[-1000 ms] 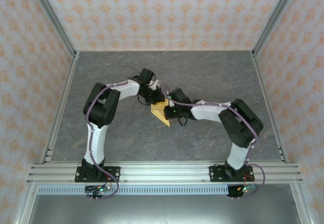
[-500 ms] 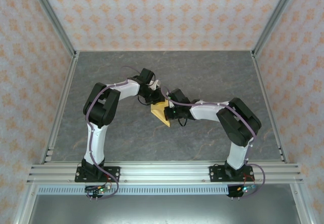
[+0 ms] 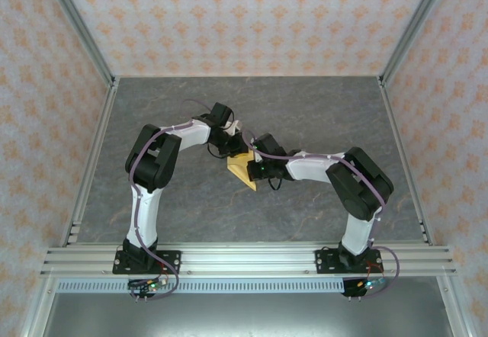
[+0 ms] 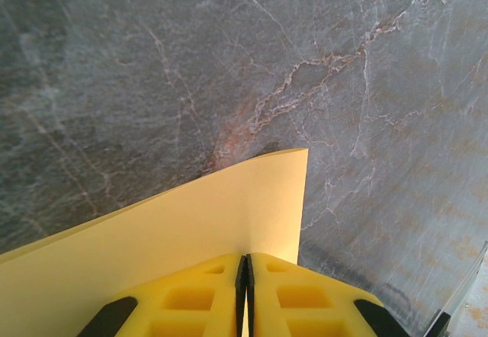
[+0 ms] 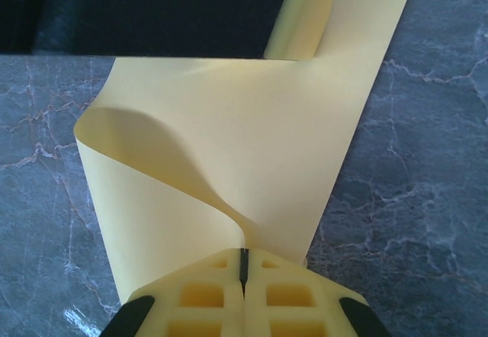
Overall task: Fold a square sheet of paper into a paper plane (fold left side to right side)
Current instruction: Third fold the triangle at the center of the table.
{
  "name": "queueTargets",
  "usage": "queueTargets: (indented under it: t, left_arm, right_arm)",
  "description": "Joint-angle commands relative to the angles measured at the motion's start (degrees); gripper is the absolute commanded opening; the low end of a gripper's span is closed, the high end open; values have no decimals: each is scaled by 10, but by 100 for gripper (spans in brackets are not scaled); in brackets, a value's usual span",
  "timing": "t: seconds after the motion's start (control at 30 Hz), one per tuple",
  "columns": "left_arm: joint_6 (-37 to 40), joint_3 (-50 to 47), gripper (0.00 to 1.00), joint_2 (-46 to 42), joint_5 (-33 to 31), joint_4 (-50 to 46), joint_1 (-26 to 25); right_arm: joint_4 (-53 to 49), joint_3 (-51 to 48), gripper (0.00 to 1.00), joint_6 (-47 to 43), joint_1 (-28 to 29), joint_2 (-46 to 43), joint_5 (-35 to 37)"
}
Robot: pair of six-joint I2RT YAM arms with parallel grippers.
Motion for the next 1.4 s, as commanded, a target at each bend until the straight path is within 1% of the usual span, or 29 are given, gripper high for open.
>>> queueTargets:
  t: [0.0, 0.4, 0.63, 0.73, 0.8, 0.9, 1.0, 1.03, 1.1, 1.2, 1.37]
  left_arm:
    - [6, -16, 13, 12, -16, -24, -6]
    - [24, 42, 18, 4, -18, -76, -1]
    - [36, 92, 26, -1, -16, -115, 25]
    - [42, 101, 26, -20, -18, -126, 45]
    - [44, 86, 24, -44, -21, -124, 57]
    - [54, 35, 18, -92, -21, -115, 66]
    - [42, -41, 14, -134, 11, -74, 65]
    - [32, -67, 13, -161, 24, -51, 64]
    - [23, -104, 12, -185, 35, -25, 59]
    - [11, -138, 12, -198, 45, 0, 43]
    - [-2, -156, 11, -178, 45, 21, 13]
  right_arm:
    - [-21, -4, 0, -6, -3, 1, 21]
    - [-51, -17, 0, -19, 16, 8, 34]
    - [-53, -24, 0, -20, 19, 8, 34]
    - [-54, -24, 0, -21, 19, 6, 33]
    - [-54, -23, 0, -21, 19, 5, 33]
    - [-53, -23, 0, -22, 19, 5, 33]
    - [-51, -21, 0, -22, 20, 7, 31]
    - [-53, -18, 0, -23, 20, 10, 30]
    - [-54, -16, 0, -23, 20, 11, 29]
    - [-54, -14, 0, -23, 21, 12, 29]
    - [-58, -13, 0, -25, 21, 12, 30]
